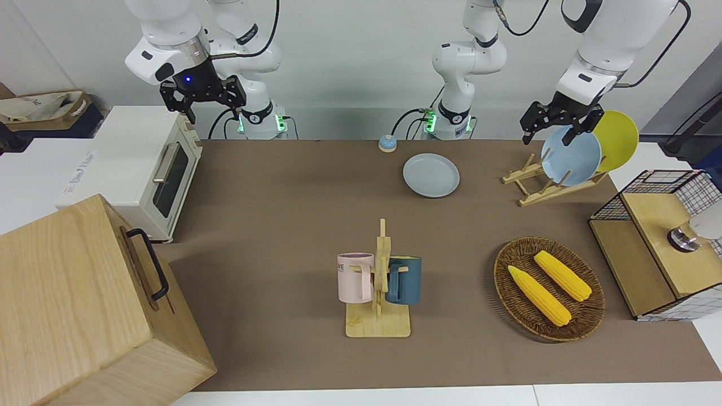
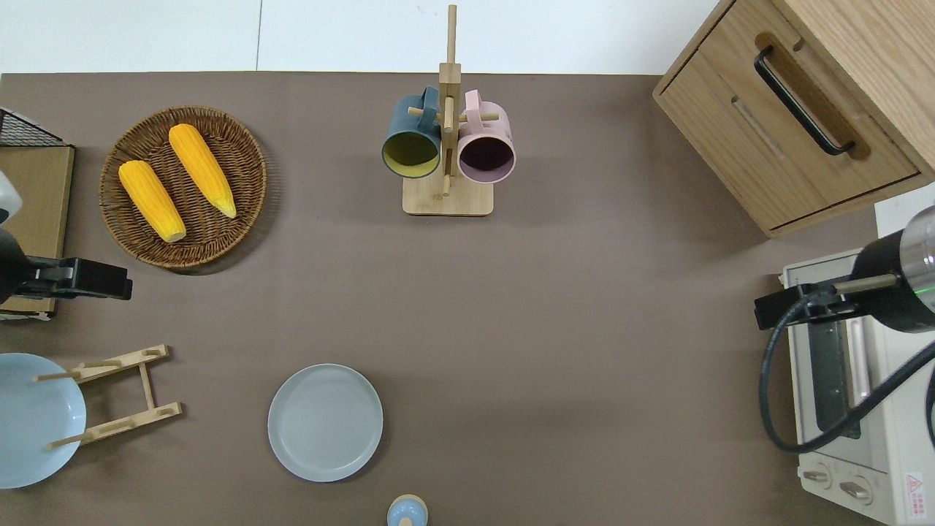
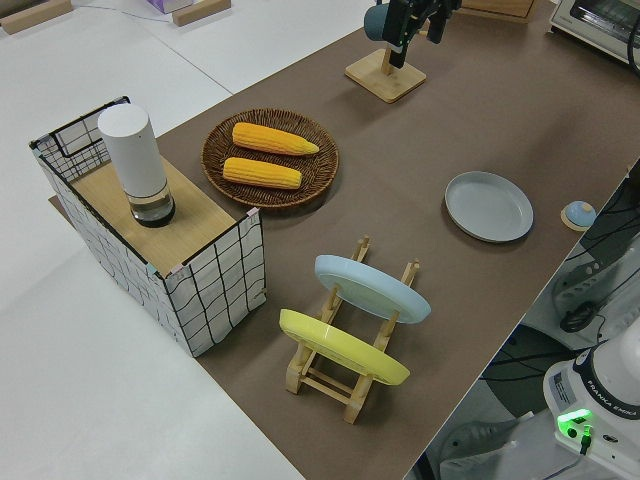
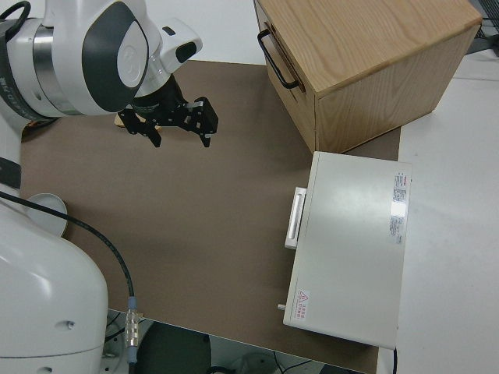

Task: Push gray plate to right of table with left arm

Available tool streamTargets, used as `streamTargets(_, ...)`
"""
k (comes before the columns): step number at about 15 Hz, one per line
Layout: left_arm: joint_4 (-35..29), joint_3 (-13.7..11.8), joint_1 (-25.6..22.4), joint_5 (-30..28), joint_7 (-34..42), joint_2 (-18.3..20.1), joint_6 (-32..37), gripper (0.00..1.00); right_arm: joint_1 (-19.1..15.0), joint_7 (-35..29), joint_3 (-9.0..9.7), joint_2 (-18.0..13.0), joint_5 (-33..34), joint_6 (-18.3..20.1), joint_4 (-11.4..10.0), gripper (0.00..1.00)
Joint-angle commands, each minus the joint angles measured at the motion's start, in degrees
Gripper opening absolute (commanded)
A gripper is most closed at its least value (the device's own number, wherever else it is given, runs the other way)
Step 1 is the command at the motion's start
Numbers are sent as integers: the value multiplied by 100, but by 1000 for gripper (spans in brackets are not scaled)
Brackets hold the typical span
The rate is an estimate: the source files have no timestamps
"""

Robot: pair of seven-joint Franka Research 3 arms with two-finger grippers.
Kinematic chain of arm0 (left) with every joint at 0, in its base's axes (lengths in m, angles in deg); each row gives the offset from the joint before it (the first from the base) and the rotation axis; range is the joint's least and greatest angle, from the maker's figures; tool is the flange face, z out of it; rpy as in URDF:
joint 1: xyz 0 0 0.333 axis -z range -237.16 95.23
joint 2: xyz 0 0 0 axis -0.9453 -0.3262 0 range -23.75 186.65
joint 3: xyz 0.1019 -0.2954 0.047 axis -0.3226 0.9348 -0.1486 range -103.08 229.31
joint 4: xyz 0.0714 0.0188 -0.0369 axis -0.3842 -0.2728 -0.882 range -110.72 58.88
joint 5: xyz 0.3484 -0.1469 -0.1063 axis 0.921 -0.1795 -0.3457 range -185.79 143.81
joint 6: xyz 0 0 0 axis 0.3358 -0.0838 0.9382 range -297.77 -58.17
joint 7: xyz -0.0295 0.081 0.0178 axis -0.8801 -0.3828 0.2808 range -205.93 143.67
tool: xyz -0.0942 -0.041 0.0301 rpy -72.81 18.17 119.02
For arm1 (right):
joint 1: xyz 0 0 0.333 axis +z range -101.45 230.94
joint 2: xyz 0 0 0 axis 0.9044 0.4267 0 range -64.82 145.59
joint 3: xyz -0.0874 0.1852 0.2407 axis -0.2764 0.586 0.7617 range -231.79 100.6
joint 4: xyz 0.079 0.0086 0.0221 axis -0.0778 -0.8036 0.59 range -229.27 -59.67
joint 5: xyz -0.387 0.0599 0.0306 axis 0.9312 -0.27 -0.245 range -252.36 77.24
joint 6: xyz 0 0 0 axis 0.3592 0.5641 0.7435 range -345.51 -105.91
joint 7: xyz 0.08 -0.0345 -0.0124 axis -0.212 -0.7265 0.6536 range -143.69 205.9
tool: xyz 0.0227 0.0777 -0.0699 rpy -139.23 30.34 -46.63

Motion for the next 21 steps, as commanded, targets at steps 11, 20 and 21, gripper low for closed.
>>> streamTargets(11,-1122,51,70,27,-320,816,-15,993,-115,-66,92,-14,-25,89,53,983)
streamTargets(20,-3327,86,271,-8,-329,2257,-1114,993,-116,-66,92,-14,-25,89,53,983)
streamTargets(21,-3460,86,289,-25,-329,2346,-1202,993,-107,-66,92,-14,-25,89,53,983)
